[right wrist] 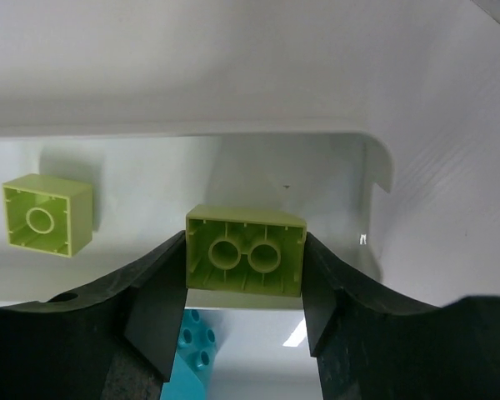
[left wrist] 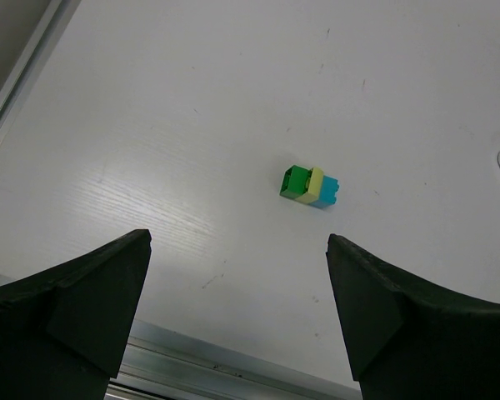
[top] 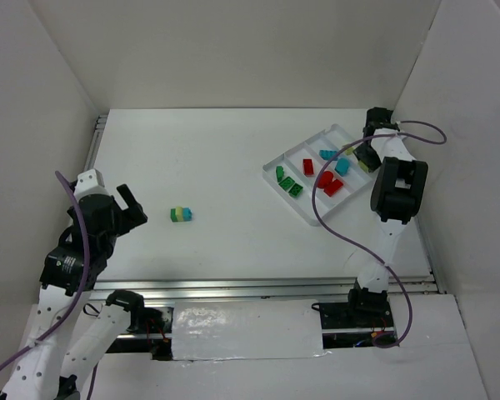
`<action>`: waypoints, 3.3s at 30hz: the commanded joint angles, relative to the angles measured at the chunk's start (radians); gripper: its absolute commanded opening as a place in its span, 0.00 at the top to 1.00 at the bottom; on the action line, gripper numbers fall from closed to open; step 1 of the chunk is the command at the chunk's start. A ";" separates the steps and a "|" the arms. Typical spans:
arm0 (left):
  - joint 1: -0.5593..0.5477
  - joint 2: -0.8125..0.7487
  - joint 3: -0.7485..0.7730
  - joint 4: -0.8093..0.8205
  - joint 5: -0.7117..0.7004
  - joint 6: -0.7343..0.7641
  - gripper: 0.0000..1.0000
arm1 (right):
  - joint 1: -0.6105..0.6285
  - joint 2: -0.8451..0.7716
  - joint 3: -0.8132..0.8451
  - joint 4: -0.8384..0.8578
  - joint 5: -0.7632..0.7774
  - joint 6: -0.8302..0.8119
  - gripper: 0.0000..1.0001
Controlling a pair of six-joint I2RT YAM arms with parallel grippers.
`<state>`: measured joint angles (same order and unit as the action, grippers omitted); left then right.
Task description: Sort the legos into containers by color
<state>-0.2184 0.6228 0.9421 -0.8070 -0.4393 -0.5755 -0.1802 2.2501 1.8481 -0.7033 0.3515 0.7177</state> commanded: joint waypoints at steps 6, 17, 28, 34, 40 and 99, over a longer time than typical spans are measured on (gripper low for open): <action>0.002 0.014 0.017 0.042 0.028 0.028 0.00 | 0.004 -0.133 0.050 0.027 -0.020 0.011 0.00; 0.002 0.322 -0.017 0.175 0.261 -0.092 0.00 | 0.174 -0.483 -0.186 0.112 -0.129 -0.121 0.00; -0.038 0.897 0.142 0.270 0.269 -0.161 0.00 | 0.620 -0.793 -0.684 0.262 -0.331 -0.116 0.00; -0.039 0.954 0.115 0.313 0.232 -0.176 0.00 | 0.682 -0.846 -0.773 0.277 -0.347 -0.133 0.00; -0.039 1.054 0.109 0.379 0.307 -0.164 0.00 | 0.700 -0.877 -0.800 0.297 -0.399 -0.132 0.00; -0.366 0.325 -0.175 0.907 0.982 -0.931 1.00 | 0.848 -1.268 -1.228 1.228 -1.187 -0.389 0.07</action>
<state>-0.5751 0.9596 0.7368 0.0319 0.4889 -1.5215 0.6697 0.9813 0.5278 0.5804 -0.6453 0.3824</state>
